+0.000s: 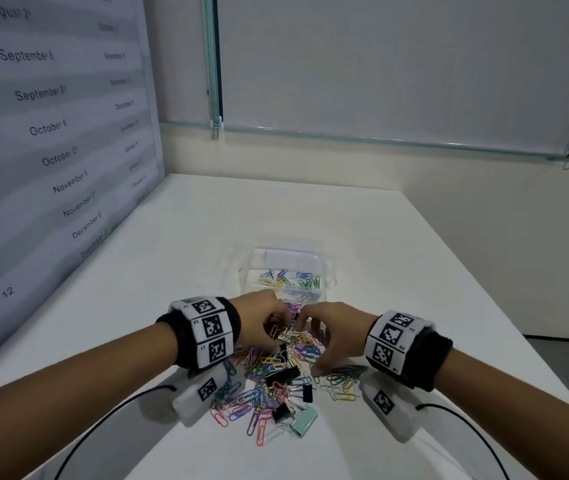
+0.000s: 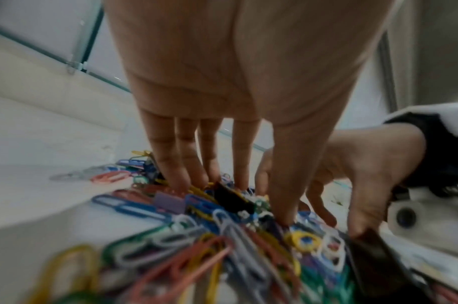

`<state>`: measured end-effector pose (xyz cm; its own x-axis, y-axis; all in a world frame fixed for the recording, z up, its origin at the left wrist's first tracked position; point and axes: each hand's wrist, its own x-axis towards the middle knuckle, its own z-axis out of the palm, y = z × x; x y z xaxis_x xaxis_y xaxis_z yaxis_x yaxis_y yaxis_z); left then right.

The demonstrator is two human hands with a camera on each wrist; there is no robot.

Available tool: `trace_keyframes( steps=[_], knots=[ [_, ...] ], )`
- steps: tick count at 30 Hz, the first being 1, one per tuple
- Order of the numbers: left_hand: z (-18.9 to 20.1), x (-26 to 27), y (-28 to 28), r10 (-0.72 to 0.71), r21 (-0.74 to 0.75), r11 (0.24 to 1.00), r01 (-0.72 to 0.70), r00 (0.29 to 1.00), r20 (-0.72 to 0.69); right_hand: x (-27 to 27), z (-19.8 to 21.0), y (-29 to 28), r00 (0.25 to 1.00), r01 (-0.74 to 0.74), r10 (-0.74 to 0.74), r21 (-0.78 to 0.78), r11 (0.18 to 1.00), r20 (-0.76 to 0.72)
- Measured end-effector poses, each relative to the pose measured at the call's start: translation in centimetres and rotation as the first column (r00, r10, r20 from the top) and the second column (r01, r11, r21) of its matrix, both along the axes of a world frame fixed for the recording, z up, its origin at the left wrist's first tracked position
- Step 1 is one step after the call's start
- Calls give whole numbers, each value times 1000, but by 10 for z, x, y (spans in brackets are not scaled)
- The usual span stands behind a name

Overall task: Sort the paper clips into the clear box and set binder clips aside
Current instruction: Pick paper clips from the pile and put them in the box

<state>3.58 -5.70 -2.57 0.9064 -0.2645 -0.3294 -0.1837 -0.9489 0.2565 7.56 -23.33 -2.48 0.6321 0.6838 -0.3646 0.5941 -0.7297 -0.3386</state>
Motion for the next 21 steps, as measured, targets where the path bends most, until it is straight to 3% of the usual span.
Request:
trace_keyframes(
  steps=[10,14,18,21],
  knots=[
    [8,-13,15,-108,-1,994,108,994,0,9,-1,-16,999,-9,6,71,997,46],
    [9,-14,23,-49,11,999,49,998,-50,11,11,-21,995,-42,43,-16,999,90],
    [6,-7,20,10,25,1000,-10,1000,27,12,6,-17,987,-95,114,-151,984,116],
    [2,0,14,37,59,997,-41,997,70,11,-6,-12,995,-61,66,-71,996,70]
  ],
)
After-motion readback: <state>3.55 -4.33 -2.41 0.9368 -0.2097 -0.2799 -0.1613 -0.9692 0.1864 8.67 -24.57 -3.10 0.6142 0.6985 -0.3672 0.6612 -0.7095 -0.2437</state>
